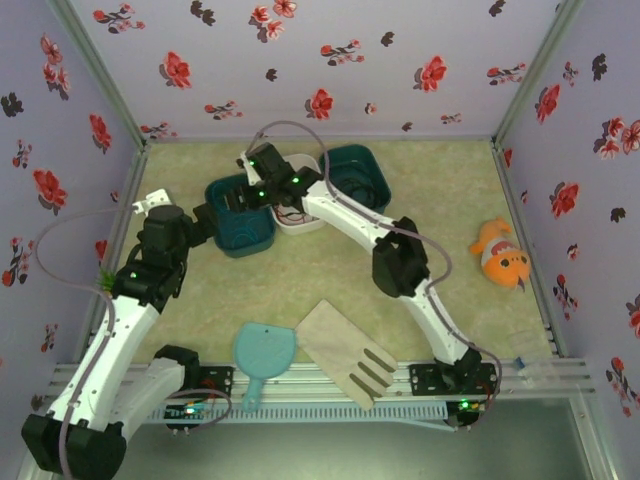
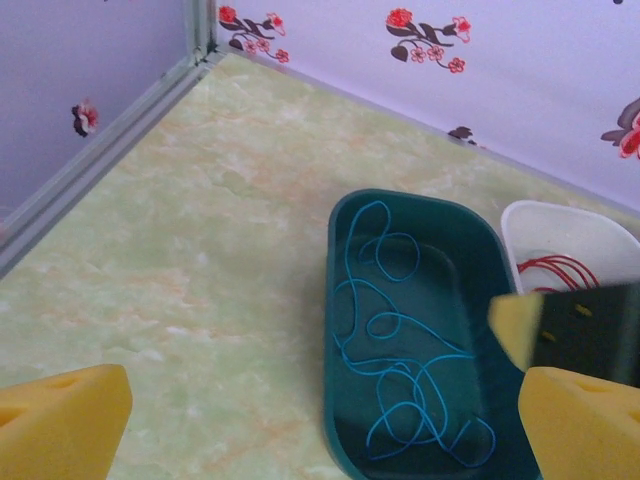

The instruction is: Untangle the cables

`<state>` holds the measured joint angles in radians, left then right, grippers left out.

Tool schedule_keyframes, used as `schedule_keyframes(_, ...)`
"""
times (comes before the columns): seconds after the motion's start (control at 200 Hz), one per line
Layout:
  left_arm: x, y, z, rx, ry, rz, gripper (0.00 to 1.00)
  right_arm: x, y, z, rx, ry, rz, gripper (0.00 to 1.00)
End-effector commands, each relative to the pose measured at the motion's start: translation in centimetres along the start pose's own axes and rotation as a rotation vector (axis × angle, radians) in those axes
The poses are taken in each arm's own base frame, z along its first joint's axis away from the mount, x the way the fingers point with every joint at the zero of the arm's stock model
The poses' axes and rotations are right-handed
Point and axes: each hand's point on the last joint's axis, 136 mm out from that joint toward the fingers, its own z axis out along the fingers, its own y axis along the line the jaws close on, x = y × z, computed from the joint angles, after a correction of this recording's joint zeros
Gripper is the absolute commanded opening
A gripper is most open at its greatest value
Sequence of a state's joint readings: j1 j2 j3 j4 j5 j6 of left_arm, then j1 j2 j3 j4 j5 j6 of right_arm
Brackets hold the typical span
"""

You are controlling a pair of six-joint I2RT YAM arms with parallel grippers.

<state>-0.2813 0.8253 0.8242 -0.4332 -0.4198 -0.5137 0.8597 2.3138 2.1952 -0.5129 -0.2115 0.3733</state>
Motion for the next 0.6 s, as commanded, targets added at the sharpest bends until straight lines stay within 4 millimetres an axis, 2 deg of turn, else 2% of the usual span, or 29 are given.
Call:
schedule_keyframes(0.0,-0.5,1.9,-0.3,-0.084,-0.028,0.028,1.0,-2.4,-1.2,-6.0,0.109,-0.131,-0.02,0.63)
schedule_keyframes(0.12,0.0,3.5,0.0,-0.148,-0.028,0.013,1.0,-0.3,-4.8,-10.7,0.238,-0.182,0.02,0.69)
schedule_keyframes(0.145,0.1,3.8,0.1,-0.16,-0.029,0.009,1.0,-0.1,-5.5,-12.2,0.265,-0.204,0.033,0.7)
schedule_keyframes(0.205,0.2,4.7,0.4,-0.195,-0.036,-0.01,1.0,1.8,-8.1,-14.6,0.355,-0.22,0.07,0.72)
schedule_keyframes(0.37,1.4,7.7,1.1,-0.31,-0.013,-0.034,1.0,5.8,-14.5,-23.7,0.608,-0.33,0.174,0.8)
schedule_keyframes(0.475,2.6,9.7,1.5,-0.391,0.042,-0.028,1.0,8.2,-17.3,-29.2,0.744,-0.414,0.221,0.88)
schedule_keyframes(0.555,3.6,11.0,2.0,-0.441,0.079,-0.009,1.0,10.1,-19.3,-32.6,0.843,-0.467,0.251,0.98)
schedule_keyframes(0.595,3.9,11.5,2.3,-0.458,0.088,-0.007,1.0,10.9,-20.0,-33.9,0.878,-0.49,0.267,0.99)
